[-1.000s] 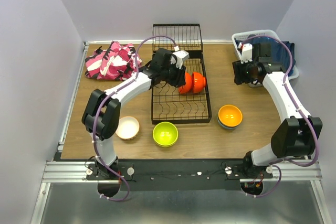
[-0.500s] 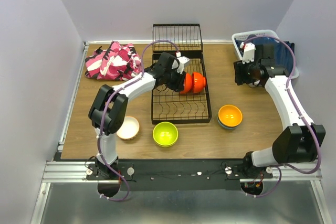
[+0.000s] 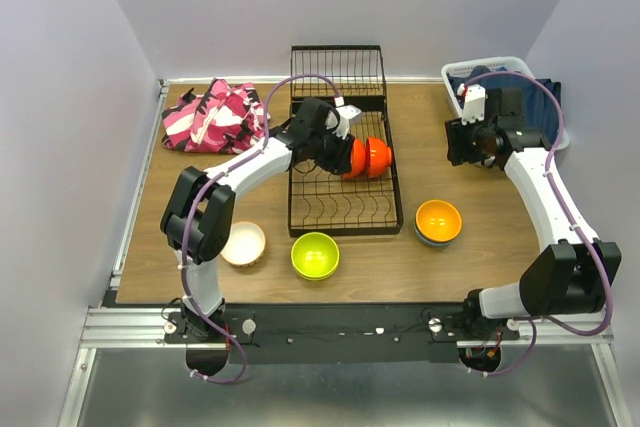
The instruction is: Load the bowls into the dish rack
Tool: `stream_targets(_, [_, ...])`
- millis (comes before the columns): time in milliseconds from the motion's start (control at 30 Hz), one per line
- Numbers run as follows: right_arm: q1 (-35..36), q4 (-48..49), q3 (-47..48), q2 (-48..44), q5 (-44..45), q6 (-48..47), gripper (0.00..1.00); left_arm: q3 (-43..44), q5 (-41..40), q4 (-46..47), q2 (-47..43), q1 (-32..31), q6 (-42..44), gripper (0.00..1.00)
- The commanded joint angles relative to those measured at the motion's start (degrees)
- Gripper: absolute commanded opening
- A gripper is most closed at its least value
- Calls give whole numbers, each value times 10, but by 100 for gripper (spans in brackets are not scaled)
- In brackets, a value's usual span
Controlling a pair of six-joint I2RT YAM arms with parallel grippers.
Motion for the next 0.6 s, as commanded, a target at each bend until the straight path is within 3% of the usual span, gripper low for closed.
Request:
stream_targets(0, [3, 9, 8, -2, 13, -6, 64, 39, 36, 4, 20, -3, -6, 48])
stream_targets(567, [3, 9, -7, -4, 20, -6, 64, 90, 33, 8, 99, -2, -28, 43])
